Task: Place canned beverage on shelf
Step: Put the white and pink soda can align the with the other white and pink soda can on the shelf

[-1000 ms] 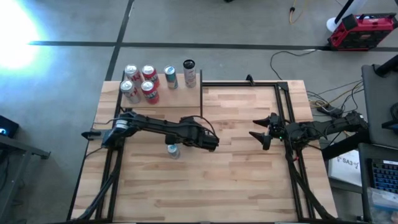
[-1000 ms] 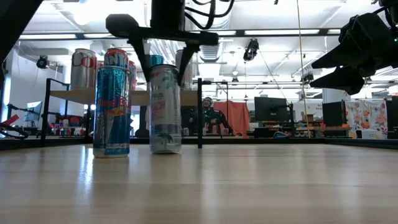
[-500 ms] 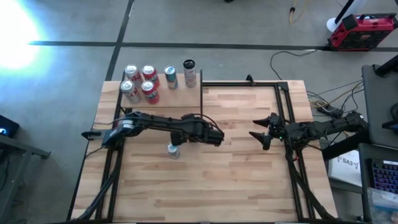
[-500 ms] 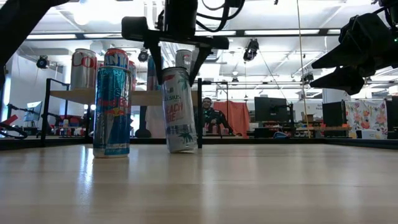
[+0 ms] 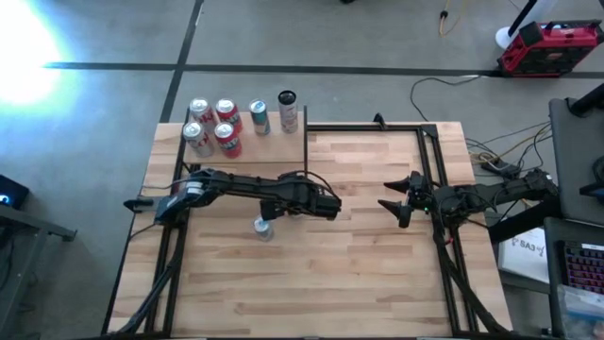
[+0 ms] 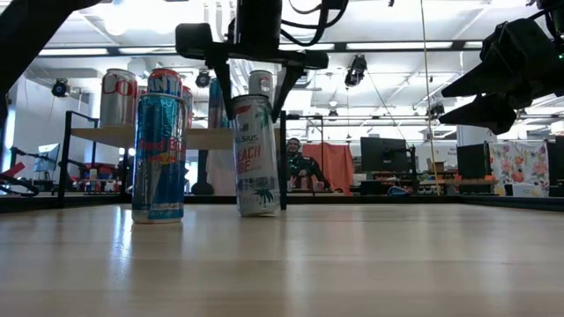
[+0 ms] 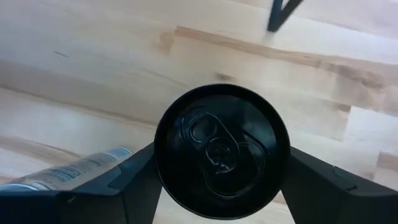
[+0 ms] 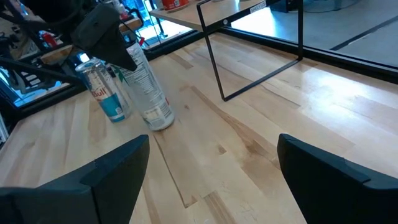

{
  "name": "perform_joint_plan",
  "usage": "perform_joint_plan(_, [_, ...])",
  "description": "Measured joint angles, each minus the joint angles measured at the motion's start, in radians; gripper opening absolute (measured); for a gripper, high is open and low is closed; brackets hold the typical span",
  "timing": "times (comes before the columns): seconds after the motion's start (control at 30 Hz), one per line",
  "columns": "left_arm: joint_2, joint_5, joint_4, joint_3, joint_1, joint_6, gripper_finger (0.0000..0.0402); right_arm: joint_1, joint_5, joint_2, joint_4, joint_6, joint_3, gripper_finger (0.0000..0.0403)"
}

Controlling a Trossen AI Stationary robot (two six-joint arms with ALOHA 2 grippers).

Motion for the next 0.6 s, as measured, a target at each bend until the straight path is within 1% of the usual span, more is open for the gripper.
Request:
perform_joint_plan(0.07, [0.002, 0.001, 0.017, 0.009, 0.000, 0.009, 0.0273, 0.000, 0.000, 0.000, 0.000, 0.000, 0.000, 0.0336])
perform_joint_plan(0.13, [0.012, 0.026, 0.039, 0.009, 0.001, 0.022, 0.0290, 0.000, 0.000, 0.000, 0.000, 0.000, 0.000, 0.0336])
perform_joint_plan(0.33, [0.006, 0.012, 0.008, 0.006, 0.001, 0.057, 0.0338, 0.000, 0.000, 0.000, 0.000, 0.000, 0.000, 0.0336])
perform_joint_plan(0.43, [0.010, 0.005, 0.008, 0.007, -0.004, 0.100, 0.0361, 0.000, 0.000, 0.000, 0.000, 0.000, 0.000, 0.0336])
perform_joint_plan(0.53, [0.007, -0.044, 0.006, 0.023, -0.022, 0.189, 0.0384, 0.000, 0.000, 0.000, 0.000, 0.000, 0.000, 0.0336])
perform_joint_plan(0.6, [0.006, -0.105, 0.004, 0.027, -0.042, 0.233, 0.0395, 0.000, 0.000, 0.000, 0.000, 0.000, 0.000, 0.0336])
